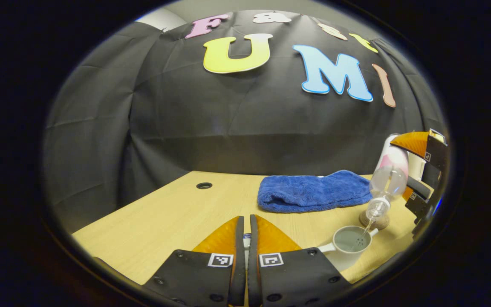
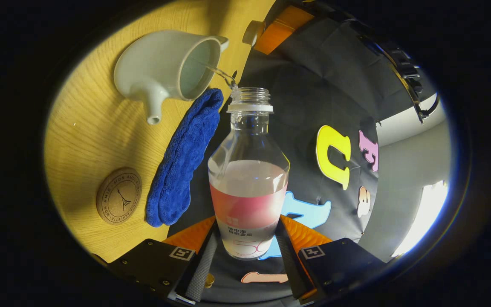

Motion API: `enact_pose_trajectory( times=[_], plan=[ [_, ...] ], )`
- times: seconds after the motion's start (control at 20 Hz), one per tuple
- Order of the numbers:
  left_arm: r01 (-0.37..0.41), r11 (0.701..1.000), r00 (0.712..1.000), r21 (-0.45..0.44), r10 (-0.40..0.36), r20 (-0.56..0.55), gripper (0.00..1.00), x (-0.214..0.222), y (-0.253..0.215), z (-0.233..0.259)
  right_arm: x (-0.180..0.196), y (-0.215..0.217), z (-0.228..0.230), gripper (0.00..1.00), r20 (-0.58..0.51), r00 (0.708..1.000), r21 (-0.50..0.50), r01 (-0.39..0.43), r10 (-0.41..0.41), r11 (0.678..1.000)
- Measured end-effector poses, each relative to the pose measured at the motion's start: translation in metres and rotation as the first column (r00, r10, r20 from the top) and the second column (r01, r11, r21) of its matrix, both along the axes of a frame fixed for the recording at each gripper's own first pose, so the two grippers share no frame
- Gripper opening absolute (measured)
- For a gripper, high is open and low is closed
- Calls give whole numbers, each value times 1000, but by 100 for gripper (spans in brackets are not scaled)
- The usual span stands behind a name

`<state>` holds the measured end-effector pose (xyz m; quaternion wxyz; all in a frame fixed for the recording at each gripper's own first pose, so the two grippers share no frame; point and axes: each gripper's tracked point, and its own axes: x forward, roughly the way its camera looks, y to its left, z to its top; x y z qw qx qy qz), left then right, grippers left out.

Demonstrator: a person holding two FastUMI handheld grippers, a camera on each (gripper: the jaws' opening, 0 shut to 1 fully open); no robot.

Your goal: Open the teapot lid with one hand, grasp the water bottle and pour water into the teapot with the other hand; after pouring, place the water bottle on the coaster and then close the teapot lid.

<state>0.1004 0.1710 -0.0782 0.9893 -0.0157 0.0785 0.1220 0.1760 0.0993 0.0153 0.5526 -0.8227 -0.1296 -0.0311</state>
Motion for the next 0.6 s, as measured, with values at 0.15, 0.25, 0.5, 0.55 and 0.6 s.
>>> enact_pose_trajectory(
  times=[0.15, 0.25, 0.5, 0.55, 0.6],
  plan=[
    [-1, 1000, 1000, 1, 1, -1, 10, 0, 0, -2, 0, 1, 4, 75, 10, 1000, -18, -6, 6, 1000],
    [-1, 1000, 1000, 3, 1, -4, 9, -1, 0, -2, 0, 2, 5, 75, 17, 1000, -32, -10, 11, 999],
    [0, 1000, 1000, 3, 0, -7, 9, 0, -1, -3, 1, 2, 9, 75, 32, 999, -59, -13, 15, 998],
    [0, 1000, 1000, 4, 0, -8, 8, 0, -1, -2, 1, 2, 9, 75, 38, 999, -67, -15, 18, 998],
    [0, 1000, 1000, 4, 0, -8, 9, 0, -2, -4, 2, 4, 11, 75, 49, 999, -79, -19, 23, 997]
  ],
)
